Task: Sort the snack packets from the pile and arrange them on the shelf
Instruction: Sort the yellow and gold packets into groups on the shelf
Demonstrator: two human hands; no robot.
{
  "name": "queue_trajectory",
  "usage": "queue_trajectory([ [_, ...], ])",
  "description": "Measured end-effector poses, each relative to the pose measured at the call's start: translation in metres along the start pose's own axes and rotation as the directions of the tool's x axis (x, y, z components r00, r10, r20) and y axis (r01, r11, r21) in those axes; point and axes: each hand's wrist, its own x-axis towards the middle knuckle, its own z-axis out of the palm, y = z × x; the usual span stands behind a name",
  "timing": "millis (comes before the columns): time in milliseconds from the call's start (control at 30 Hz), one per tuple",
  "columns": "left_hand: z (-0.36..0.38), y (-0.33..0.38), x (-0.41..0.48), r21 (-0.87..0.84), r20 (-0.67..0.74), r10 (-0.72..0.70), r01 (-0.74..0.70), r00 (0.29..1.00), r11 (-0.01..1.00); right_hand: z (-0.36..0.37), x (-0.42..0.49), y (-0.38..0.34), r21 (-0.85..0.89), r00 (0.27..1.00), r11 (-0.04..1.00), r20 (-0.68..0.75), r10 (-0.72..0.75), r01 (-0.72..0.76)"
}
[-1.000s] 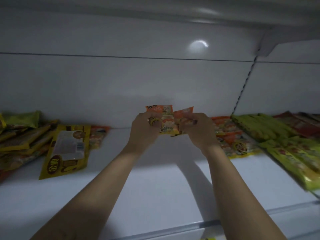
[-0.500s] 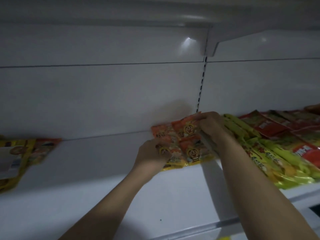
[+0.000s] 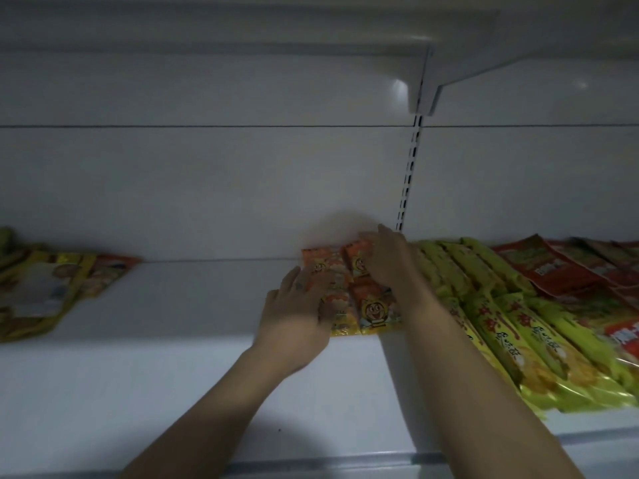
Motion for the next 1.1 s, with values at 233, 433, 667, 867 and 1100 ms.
queue_trajectory([
  [233, 0.01, 0.0, -0.006, 0.148, 0.118, 0.03, -0.047, 0.993, 0.988, 0.012, -0.005, -0.001, -0.122, 0.991, 0.991, 0.127, -0.045, 0.06],
  [433, 0.011, -0.003, -0.008, 0.155, 0.166, 0.045, -0.071, 0.985, 0.985, 0.006, -0.011, -0.004, -0.168, 0.992, 0.982, 0.108, -0.072, 0.09],
  [667, -0.018, -0.024, -0.01, 0.066, 0.081, 0.034, -0.04, 0.996, 0.997, -0.014, -0.026, -0.057, -0.138, 0.977, 0.971, 0.113, -0.178, 0.193],
  [867, -0.063, -0.106, -0.021, 0.128, 0.11, -0.141, 0.126, 0.984, 0.984, 0.003, -0.041, -0.148, -0.069, 0.949, 0.956, 0.155, -0.273, 0.286],
  [1100, -0.106, -0.229, -0.059, 0.186, 0.034, -0.304, 0.293, 0.952, 0.938, 0.061, -0.054, -0.262, -0.009, 0.891, 0.917, 0.244, -0.384, 0.398],
])
